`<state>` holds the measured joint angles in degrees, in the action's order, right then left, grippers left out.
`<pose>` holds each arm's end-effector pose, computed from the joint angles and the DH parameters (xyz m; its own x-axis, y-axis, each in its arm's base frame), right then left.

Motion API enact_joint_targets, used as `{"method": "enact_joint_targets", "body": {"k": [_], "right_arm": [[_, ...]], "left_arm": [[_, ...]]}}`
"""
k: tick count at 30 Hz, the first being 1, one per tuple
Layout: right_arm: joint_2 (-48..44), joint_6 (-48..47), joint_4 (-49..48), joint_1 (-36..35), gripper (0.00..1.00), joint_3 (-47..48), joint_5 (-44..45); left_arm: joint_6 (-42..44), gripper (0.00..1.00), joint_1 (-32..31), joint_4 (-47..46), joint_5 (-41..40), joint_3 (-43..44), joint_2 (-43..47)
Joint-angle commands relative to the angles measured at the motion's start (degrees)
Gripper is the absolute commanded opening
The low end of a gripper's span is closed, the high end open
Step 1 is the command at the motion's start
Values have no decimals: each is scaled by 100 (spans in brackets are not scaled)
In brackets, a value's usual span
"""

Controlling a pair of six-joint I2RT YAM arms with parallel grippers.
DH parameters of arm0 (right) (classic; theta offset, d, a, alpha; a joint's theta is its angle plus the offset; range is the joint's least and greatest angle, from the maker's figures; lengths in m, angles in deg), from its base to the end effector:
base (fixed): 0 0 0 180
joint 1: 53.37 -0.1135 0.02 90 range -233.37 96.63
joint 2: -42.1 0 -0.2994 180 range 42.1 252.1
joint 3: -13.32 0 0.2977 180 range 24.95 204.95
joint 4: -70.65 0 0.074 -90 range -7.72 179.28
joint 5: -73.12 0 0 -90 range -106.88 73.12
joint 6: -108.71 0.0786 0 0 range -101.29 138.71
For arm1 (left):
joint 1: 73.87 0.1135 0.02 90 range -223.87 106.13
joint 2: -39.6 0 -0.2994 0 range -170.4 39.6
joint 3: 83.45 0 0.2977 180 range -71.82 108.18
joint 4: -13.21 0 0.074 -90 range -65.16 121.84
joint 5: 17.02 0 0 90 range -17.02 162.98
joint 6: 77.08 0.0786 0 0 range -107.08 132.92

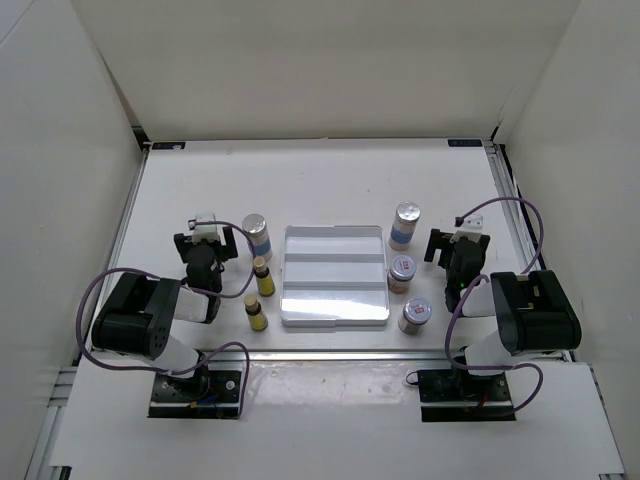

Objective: Organize the condiment bottles

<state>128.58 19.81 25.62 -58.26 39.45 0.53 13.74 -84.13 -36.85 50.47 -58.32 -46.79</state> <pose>0.2935 0.0015 0.1142 -0.2592 -0.0038 -0.9658 0.2112 0.9756 -0.0605 0.2889 -0.0217 0.1228 -0.1940 0.0486 -0.9798 -0.2022 0.9753 0.0884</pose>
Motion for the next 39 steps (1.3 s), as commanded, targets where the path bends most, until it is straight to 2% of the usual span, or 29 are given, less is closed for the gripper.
{"method": "enact_joint_targets", "body": {"k": [1,5,10,13,15,16,17,18,19,20,21,22,24,25,26,27,28,29,31,33,36,39], "right_arm": [[-122,21,-187,23,99,158,-1],[-122,21,-135,92,99,158,-140],[-122,74,-134,163,99,158,-343],[-227,74,-136,216,99,105,-343],[-709,110,618,216,99,158,-299],[-1016,240,1465,216,99,350,-152],[-1758,641,2718,216,99,1161,154],[-1931,1255,3975,268,99,1708,653],[-1933,2540,6285,338,99,2271,1424],[-1846,2735,7221,339,99,2851,1484],[-1845,2563,7753,339,99,3605,1485],[-1897,2431,8254,287,99,3812,1398],[-1959,2753,8827,234,99,4217,1397],[-1907,2911,9370,234,99,4636,1397],[-1846,3000,9610,234,99,4858,1397],[-1767,3001,9839,234,99,5069,1397],[-1548,2949,10276,234,99,5271,1040],[-1416,2948,10559,234,99,5682,836],[-898,3167,11226,234,99,6124,449],[-354,3326,12316,286,99,6824,-85],[-149,3098,12829,286,100,7224,-571],[-149,3098,12882,286,100,7505,-642]], "left_arm": [[-12,100,-20,-62,-104,57,175],[93,100,-20,140,114,109,429],[94,100,-20,1840,62,574,1430],[41,100,-20,2195,62,637,2203],[-37,100,-72,2608,-25,637,2880],[-38,100,-133,2792,-104,637,3100],[-134,100,-134,3012,-157,637,3519],[-213,100,-134,3431,-158,689,3706],[-379,100,-195,3679,-158,785,3891],[-381,100,-195,3925,-71,864,4049],[-381,100,-195,4215,34,961,4338],[-381,100,-195,4818,218,1179,4463],[-582,100,-195,5393,220,1348,4883],[-731,100,-195,5726,-189,1653,5008],[-1289,100,-195,6739,-506,1882,5105],[-1652,100,-195,7358,-849,2128,5167],[-1890,100,-195,7930,-1279,2627,5167],[-1962,100,-195,8710,-1361,2841,5167],[-1657,100,-195,9024,-1266,3288,5167],[-1488,100,-195,9244,-1152,3545,5167],[-1602,100,-195,9727,-951,4230,5010],[-867,100,-195,10272,30,4845,4545]]}}
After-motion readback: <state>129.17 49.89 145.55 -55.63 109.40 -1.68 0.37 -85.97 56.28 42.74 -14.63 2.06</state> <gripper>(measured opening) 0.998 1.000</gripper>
